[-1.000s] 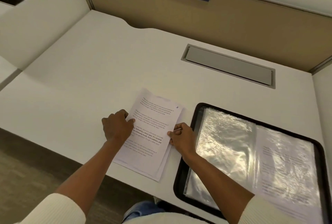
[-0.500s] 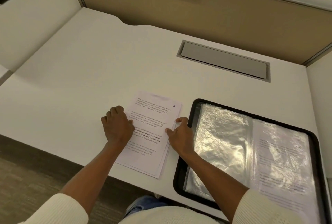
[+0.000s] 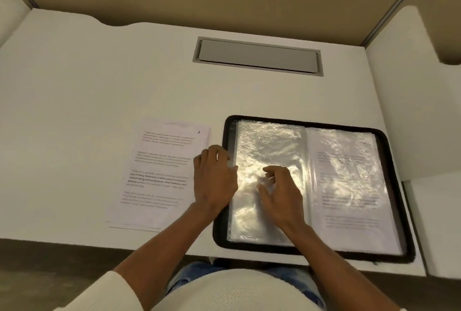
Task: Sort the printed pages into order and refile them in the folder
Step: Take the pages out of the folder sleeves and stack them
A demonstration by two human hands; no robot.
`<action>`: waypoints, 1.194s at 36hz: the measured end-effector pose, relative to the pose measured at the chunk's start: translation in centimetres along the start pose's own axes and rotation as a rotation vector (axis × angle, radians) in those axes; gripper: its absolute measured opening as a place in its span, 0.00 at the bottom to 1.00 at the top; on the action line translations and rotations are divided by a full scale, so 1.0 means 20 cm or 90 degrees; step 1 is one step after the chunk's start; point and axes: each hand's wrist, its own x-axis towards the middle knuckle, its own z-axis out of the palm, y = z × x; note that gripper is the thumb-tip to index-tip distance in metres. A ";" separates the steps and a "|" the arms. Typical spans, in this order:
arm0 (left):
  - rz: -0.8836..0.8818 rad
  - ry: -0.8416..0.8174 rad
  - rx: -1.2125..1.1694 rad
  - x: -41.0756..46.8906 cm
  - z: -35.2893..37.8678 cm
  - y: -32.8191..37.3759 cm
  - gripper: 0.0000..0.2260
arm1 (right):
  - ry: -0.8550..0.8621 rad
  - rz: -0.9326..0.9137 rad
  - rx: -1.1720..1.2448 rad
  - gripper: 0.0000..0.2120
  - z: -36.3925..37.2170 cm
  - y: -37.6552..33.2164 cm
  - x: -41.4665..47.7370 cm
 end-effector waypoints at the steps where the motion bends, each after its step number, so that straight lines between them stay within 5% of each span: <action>1: 0.028 -0.014 -0.002 -0.01 0.04 0.06 0.11 | 0.022 0.015 -0.014 0.20 -0.05 0.05 -0.01; 12: 0.252 -0.185 -0.025 -0.06 0.44 0.66 0.24 | 0.185 0.121 -0.152 0.27 -0.53 0.65 -0.08; 23: 0.336 -0.334 0.109 -0.14 0.63 0.76 0.45 | 0.136 0.187 -0.304 0.41 -0.73 0.99 -0.07; 30: 0.335 -0.332 0.121 -0.15 0.64 0.73 0.46 | 0.120 0.175 -0.344 0.35 -0.74 1.03 -0.07; 37: 0.311 -0.344 0.128 -0.15 0.63 0.77 0.46 | 0.166 0.157 -0.132 0.11 -0.80 0.92 -0.04; 43: 0.184 -0.280 -0.031 -0.14 0.59 0.85 0.36 | 0.114 0.270 0.154 0.29 -0.84 0.78 0.01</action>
